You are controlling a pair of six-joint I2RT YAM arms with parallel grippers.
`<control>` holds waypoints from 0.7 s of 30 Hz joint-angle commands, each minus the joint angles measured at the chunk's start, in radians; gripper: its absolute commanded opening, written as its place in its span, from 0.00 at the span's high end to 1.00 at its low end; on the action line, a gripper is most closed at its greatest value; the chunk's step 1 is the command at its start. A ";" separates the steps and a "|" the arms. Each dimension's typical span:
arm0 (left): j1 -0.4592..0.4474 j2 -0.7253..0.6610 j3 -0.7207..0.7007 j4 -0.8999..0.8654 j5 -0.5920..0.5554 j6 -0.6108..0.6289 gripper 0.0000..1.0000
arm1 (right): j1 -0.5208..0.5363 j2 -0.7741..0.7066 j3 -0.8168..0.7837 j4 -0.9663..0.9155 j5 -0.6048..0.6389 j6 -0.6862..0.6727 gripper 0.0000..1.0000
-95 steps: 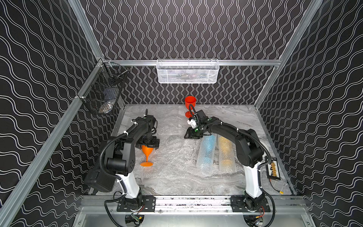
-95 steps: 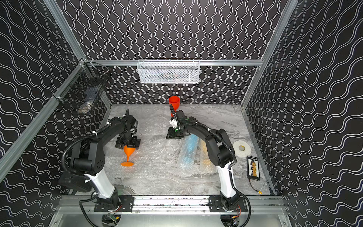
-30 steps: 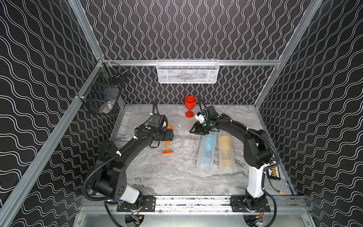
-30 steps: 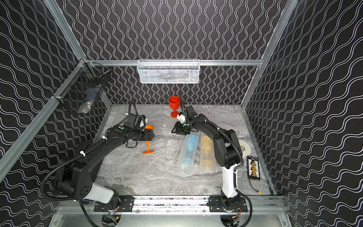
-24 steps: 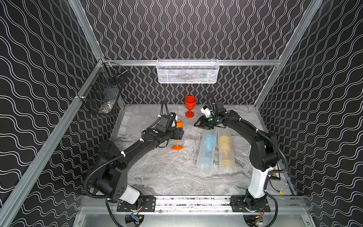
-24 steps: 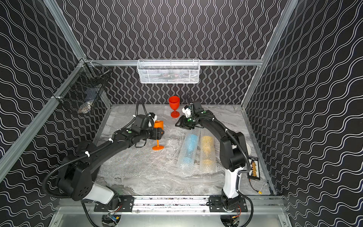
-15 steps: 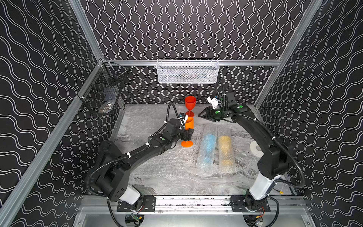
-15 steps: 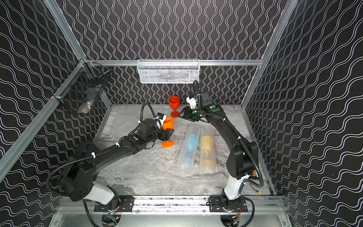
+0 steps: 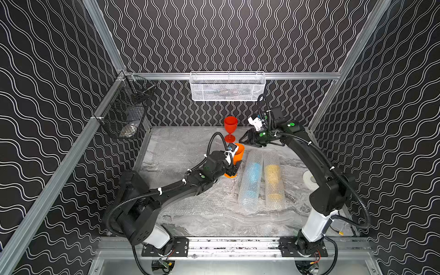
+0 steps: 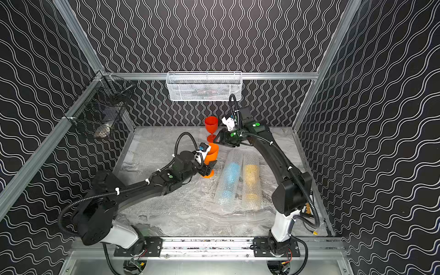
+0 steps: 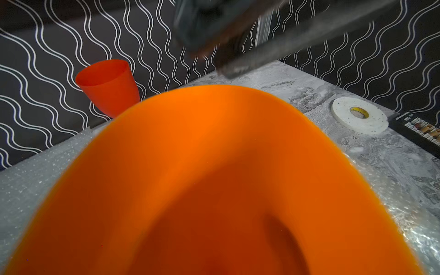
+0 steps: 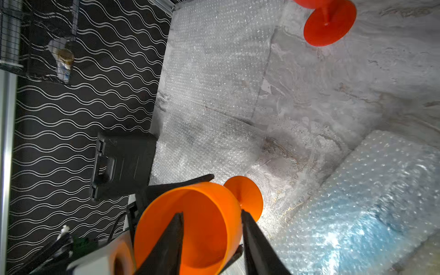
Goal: Unpack wine glasses from bubble wrap
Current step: Pick up the wine glass from the bubble wrap.
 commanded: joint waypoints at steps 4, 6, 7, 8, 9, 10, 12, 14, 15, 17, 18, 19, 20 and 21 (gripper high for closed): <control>-0.008 -0.011 0.024 0.031 -0.035 0.068 0.25 | 0.022 0.028 0.025 -0.086 0.054 -0.036 0.60; -0.008 -0.019 0.025 0.032 -0.035 0.069 0.25 | 0.023 0.030 0.024 -0.089 0.080 -0.039 0.61; -0.008 -0.020 0.028 0.030 -0.036 0.070 0.25 | 0.024 0.031 0.026 -0.089 0.090 -0.039 0.63; -0.008 -0.019 0.032 0.023 -0.037 0.071 0.24 | 0.024 0.031 0.025 -0.089 0.095 -0.040 0.66; -0.010 -0.017 0.037 0.016 -0.038 0.074 0.24 | 0.024 0.031 0.026 -0.089 0.101 -0.040 0.68; -0.011 -0.013 0.042 0.012 -0.040 0.075 0.24 | 0.025 0.031 0.028 -0.090 0.106 -0.040 0.70; -0.011 -0.005 0.047 0.005 -0.044 0.077 0.24 | 0.025 0.030 0.031 -0.092 0.115 -0.040 0.78; -0.011 0.006 0.054 -0.005 -0.053 0.077 0.24 | 0.026 0.030 0.035 -0.093 0.127 -0.040 0.89; -0.013 0.014 0.061 -0.011 -0.065 0.074 0.24 | 0.028 0.030 0.036 -0.093 0.133 -0.042 0.93; -0.014 0.039 0.086 -0.037 -0.069 0.070 0.23 | 0.028 0.035 0.044 -0.097 0.144 -0.043 0.95; -0.018 0.050 0.096 -0.045 -0.066 0.067 0.23 | 0.028 0.039 0.048 -0.097 0.150 -0.045 0.97; -0.021 0.058 0.104 -0.051 -0.067 0.063 0.22 | 0.028 0.041 0.051 -0.097 0.153 -0.044 0.99; -0.025 0.066 0.112 -0.059 -0.064 0.059 0.21 | 0.029 0.043 0.054 -0.095 0.158 -0.043 1.00; -0.030 0.071 0.119 -0.067 -0.063 0.055 0.19 | 0.029 0.044 0.059 -0.093 0.168 -0.042 1.00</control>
